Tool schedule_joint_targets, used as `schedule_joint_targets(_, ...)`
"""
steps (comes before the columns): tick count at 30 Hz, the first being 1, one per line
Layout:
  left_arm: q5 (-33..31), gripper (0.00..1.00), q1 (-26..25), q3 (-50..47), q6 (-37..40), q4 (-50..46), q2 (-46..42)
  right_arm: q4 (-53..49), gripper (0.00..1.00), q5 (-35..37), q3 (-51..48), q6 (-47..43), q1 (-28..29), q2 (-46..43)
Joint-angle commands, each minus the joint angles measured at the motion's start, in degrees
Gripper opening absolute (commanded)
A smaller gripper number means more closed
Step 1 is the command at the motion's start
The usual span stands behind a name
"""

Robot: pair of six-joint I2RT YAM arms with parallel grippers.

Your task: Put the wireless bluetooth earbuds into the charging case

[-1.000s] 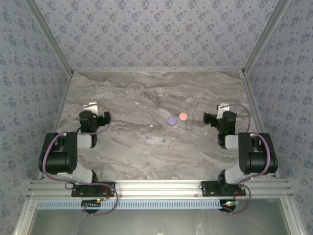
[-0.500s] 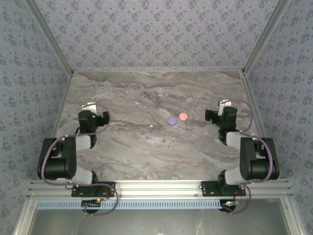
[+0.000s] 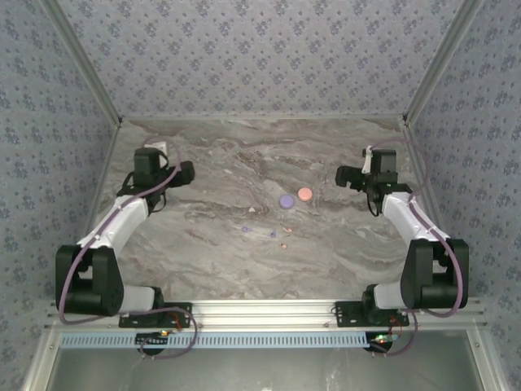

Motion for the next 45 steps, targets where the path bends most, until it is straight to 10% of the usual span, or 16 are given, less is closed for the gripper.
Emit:
schedule_joint_targets(1,7.3,0.99,-4.7,5.3,-0.3,-9.6,4.5,-9.0,1.00,-10.1,1.6,2.3,1.6,1.3)
schedule_joint_targets(22,1.0,0.87,-34.7,39.7,-0.6,-27.0,36.5,-12.7,0.95,-4.0,-2.7,5.2,4.1,-1.8)
schedule_joint_targets(45,3.2,0.72,-38.9,57.7,-0.7,-32.3,54.8,-14.3,0.95,-5.4,-4.8,4.9,0.5,-6.0)
